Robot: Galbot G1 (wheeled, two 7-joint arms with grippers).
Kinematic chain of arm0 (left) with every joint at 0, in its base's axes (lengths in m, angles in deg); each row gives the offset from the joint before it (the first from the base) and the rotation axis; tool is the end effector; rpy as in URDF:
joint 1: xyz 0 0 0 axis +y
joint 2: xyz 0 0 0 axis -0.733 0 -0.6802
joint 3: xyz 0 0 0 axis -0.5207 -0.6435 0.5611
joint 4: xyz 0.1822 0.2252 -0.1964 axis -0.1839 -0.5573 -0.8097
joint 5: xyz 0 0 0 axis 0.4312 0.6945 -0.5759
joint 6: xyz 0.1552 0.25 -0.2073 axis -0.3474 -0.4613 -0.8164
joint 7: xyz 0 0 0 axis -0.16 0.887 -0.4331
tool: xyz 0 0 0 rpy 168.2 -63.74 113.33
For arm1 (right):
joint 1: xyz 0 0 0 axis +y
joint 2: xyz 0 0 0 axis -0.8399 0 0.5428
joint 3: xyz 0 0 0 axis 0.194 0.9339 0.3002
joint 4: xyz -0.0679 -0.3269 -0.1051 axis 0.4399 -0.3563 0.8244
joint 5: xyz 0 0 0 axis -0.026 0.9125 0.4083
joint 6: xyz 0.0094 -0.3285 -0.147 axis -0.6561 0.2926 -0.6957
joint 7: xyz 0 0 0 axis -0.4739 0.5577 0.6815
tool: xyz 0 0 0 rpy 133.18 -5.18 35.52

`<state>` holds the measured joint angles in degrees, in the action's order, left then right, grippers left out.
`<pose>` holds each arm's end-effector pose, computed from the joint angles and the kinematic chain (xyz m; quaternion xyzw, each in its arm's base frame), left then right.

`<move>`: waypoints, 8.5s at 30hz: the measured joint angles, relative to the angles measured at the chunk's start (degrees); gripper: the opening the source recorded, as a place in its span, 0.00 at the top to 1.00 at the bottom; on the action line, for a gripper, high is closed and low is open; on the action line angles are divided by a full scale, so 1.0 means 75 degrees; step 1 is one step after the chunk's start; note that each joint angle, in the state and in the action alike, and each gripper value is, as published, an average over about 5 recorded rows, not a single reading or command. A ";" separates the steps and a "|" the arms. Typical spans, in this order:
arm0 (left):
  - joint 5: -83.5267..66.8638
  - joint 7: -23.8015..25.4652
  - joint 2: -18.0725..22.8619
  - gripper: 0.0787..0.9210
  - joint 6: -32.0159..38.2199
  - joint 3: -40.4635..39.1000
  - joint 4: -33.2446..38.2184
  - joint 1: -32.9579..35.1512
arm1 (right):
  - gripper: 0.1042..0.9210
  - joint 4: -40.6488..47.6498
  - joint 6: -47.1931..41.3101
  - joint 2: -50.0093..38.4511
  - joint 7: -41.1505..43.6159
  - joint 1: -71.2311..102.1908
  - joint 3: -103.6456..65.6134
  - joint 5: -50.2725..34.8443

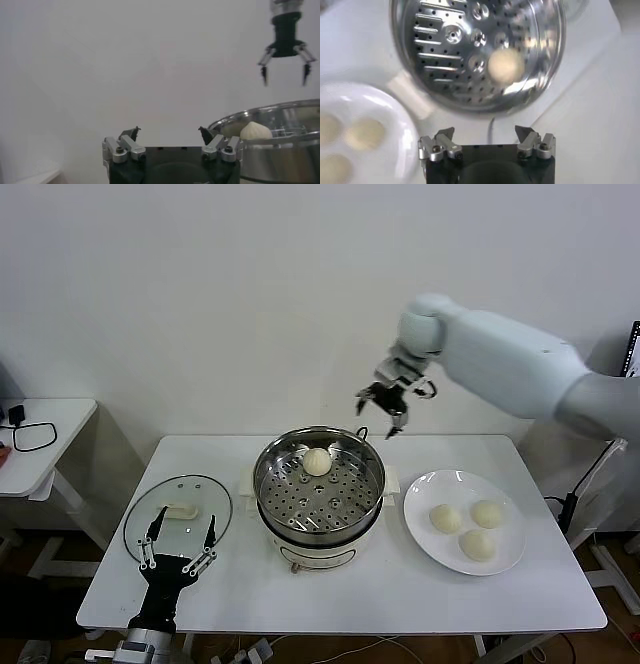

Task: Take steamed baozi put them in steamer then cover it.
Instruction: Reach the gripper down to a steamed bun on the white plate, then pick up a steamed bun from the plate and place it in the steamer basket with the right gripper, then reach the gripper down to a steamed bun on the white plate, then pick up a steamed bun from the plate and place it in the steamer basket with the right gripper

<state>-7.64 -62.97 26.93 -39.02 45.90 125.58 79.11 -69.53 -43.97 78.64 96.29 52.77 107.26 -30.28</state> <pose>0.1549 0.0530 -0.3174 0.0278 0.9890 0.1278 0.0696 0.6263 -0.0521 -0.0181 0.6037 -0.4458 0.6085 0.2581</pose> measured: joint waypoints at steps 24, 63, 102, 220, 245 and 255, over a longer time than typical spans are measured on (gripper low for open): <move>-0.0003 -0.0018 0.0054 0.12 0.0038 0.0101 -0.0127 0.0025 | 0.12 0.0401 -0.1381 -0.1144 -0.0896 0.2069 0.0200 -0.0417; -0.0185 -0.0058 -0.0011 0.12 0.0039 0.0306 -0.0119 0.0022 | 0.35 0.0529 -0.1407 -0.0949 -0.1182 0.2648 -0.0241 0.0074; -0.0278 -0.0072 -0.0113 0.12 -0.0056 0.0165 0.0056 -0.0147 | 0.36 -0.0664 -0.2995 0.3137 -0.0628 -0.1085 0.2195 -0.3383; -0.0317 -0.0123 -0.0009 0.12 -0.0026 0.0522 0.0121 0.0004 | 0.33 -0.1300 -0.1911 -0.2724 -0.0865 0.2778 -0.0372 0.0652; -0.0316 -0.0139 -0.0075 0.12 -0.0030 0.0431 0.0223 0.0032 | 0.35 -0.3149 0.0835 -0.0310 -0.0390 -0.1034 0.0444 0.0397; -0.0316 -0.0158 -0.0075 0.12 -0.0028 0.0438 0.0221 0.0015 | 0.35 -0.3899 0.2321 0.0609 -0.0615 -0.0742 0.0374 0.1741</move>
<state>-10.01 -64.15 26.37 -39.23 49.18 127.24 79.22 -98.77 -26.56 83.21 91.67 47.21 110.07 -17.22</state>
